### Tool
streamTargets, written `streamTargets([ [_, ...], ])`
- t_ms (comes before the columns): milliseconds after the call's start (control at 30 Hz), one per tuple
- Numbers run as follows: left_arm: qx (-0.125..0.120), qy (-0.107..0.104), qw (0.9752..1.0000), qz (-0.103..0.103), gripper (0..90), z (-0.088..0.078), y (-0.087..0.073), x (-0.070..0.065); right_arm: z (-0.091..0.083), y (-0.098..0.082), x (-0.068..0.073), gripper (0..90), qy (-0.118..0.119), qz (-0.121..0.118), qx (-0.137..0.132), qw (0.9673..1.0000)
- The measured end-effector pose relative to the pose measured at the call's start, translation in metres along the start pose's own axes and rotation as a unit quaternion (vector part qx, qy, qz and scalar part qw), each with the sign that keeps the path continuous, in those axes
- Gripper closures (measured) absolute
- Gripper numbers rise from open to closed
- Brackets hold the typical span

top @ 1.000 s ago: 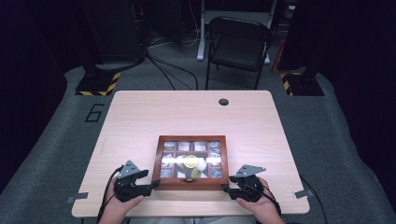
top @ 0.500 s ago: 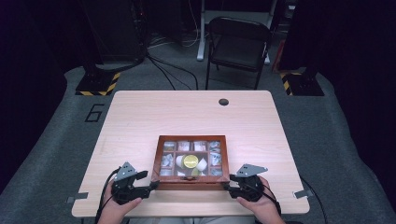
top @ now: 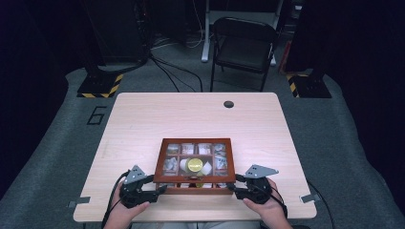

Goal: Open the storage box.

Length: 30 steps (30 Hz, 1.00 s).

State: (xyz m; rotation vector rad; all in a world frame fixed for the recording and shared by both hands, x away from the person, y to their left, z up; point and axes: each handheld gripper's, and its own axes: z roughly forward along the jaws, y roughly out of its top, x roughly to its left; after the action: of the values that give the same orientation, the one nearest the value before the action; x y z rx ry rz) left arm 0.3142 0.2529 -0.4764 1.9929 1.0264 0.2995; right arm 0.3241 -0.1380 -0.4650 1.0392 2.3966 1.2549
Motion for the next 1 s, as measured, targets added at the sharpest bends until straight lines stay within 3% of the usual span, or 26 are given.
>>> streamTargets([
  [267, -0.012, 0.021, 0.9997, 0.004, 34.0, 0.003, 0.014, 0.003, -0.003, 0.006, -0.002, 51.1, -0.004, 0.004, -0.011, 0.9999],
  [500, -0.023, 0.023, 0.9994, 0.012, 33.7, -0.001, 0.03, 0.005, -0.006, 0.018, -0.006, 50.5, -0.005, 0.01, -0.017, 0.9998],
  [633, -0.027, 0.023, 0.9993, 0.007, 33.8, -0.005, 0.043, 0.008, -0.01, 0.034, -0.014, 49.1, -0.005, 0.024, -0.024, 0.9994],
  [767, -0.043, 0.022, 0.9987, -0.015, 33.7, -0.009, 0.059, 0.016, -0.015, 0.052, -0.018, 47.2, -0.017, 0.012, -0.033, 0.9992],
  [1000, -0.068, 0.033, 0.997, -0.019, 33.7, -0.017, 0.082, 0.024, -0.017, 0.081, -0.028, 45.5, -0.022, 0.018, -0.039, 0.9988],
])
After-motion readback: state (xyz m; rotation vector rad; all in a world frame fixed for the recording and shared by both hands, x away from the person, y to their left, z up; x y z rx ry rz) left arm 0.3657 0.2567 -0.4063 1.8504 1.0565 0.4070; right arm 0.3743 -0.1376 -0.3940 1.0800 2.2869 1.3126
